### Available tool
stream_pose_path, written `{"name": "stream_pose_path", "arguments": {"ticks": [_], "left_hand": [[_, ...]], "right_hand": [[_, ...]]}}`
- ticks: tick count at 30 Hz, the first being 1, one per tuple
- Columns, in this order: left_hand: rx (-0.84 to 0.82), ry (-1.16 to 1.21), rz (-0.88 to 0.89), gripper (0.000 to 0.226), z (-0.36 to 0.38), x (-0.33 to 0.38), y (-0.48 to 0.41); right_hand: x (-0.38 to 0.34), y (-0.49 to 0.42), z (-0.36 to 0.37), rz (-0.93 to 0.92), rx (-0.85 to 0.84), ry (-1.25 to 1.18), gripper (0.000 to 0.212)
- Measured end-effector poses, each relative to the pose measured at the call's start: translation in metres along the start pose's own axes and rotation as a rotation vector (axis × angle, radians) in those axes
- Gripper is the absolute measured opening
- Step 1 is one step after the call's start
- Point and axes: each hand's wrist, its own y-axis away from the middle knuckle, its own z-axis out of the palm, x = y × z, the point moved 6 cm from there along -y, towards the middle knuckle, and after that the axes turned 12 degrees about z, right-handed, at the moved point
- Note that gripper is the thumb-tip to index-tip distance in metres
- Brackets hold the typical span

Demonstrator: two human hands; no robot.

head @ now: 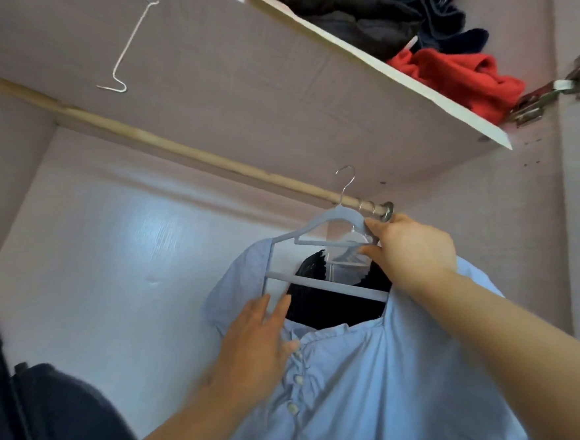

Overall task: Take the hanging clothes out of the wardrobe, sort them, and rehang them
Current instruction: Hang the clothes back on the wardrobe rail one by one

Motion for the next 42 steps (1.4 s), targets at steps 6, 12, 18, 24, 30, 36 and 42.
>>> {"name": "stream_pose_path", "arguments": {"ticks": [6, 12, 18, 24, 30, 36, 42], "left_hand": [[-0.023, 0.003, 0.02, 0.065, 0.023, -0.03, -0.038], [-0.043, 0.023, 0.042, 0.064, 0.041, -0.052, -0.049], [-0.091, 0.03, 0.054, 0.065, 0.064, -0.064, -0.042], [-0.131, 0.026, 0.096, 0.063, 0.075, -0.054, -0.033], [-0.226, 0.064, 0.131, 0.056, 0.095, -0.028, -0.018], [-0.354, 0.024, 0.148, 0.058, 0.124, -0.007, 0.02], [-0.539, -0.002, 0.157, 0.058, 0.125, 0.029, 0.092]], "right_hand": [[-0.01, -0.048, 0.037, 0.071, -0.03, 0.019, 0.026], [-0.027, -0.074, 0.075, 0.128, -0.11, 0.113, 0.025], [-0.033, -0.041, 0.117, 0.176, -0.1, 0.174, 0.037], [-0.033, -0.002, 0.107, 0.069, -0.013, 0.303, 0.045], [-0.042, 0.089, 0.114, -0.077, -0.102, 0.18, 0.038], [-0.041, 0.215, 0.13, -0.082, -0.215, 0.023, 0.05], [-0.017, 0.314, 0.117, -0.016, -0.415, -0.039, 0.055]]}}
